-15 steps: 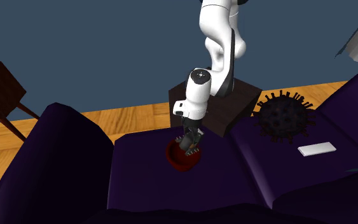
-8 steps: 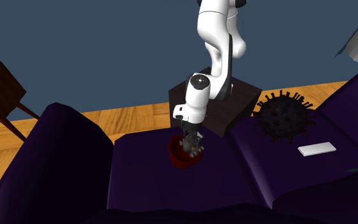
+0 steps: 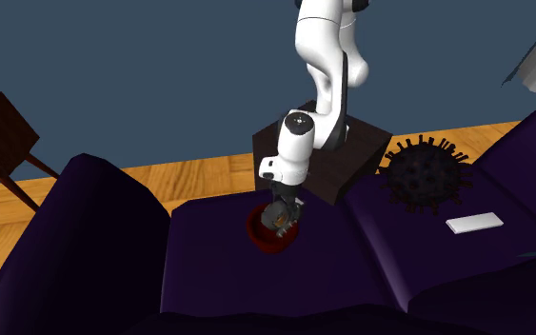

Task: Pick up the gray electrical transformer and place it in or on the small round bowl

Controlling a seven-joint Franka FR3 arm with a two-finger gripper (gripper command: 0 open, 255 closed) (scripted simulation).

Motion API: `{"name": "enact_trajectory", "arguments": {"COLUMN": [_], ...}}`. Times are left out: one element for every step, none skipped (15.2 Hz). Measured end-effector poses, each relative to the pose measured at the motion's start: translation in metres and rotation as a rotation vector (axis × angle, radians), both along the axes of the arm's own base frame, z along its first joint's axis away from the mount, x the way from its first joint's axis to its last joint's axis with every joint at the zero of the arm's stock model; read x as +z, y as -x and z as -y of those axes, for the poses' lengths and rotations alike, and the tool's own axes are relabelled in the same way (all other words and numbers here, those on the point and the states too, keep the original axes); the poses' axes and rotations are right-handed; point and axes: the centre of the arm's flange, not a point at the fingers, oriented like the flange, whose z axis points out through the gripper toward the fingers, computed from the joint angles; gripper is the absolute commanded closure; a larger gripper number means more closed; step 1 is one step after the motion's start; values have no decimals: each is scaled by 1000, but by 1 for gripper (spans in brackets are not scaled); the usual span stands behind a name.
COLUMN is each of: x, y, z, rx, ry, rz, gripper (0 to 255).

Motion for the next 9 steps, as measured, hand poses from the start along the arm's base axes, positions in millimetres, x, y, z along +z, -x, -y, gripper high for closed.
{"name": "enact_trajectory", "arguments": {"x": [1, 2, 6, 14, 25, 36, 42, 46, 47], "y": [-1, -1, 0, 2, 2, 4, 4, 4, 4], "z": [0, 0, 0, 1, 1, 2, 1, -1, -1], "rx": [-1, -1, 0, 0, 0, 0, 0, 1, 1], "ry": [0, 0, 0, 0, 0, 0, 0, 0, 0], "rz": [3, 4, 1, 0, -1, -1, -1, -1, -2], "gripper": [0, 0, 0, 0, 0, 0, 0, 0, 0]}}
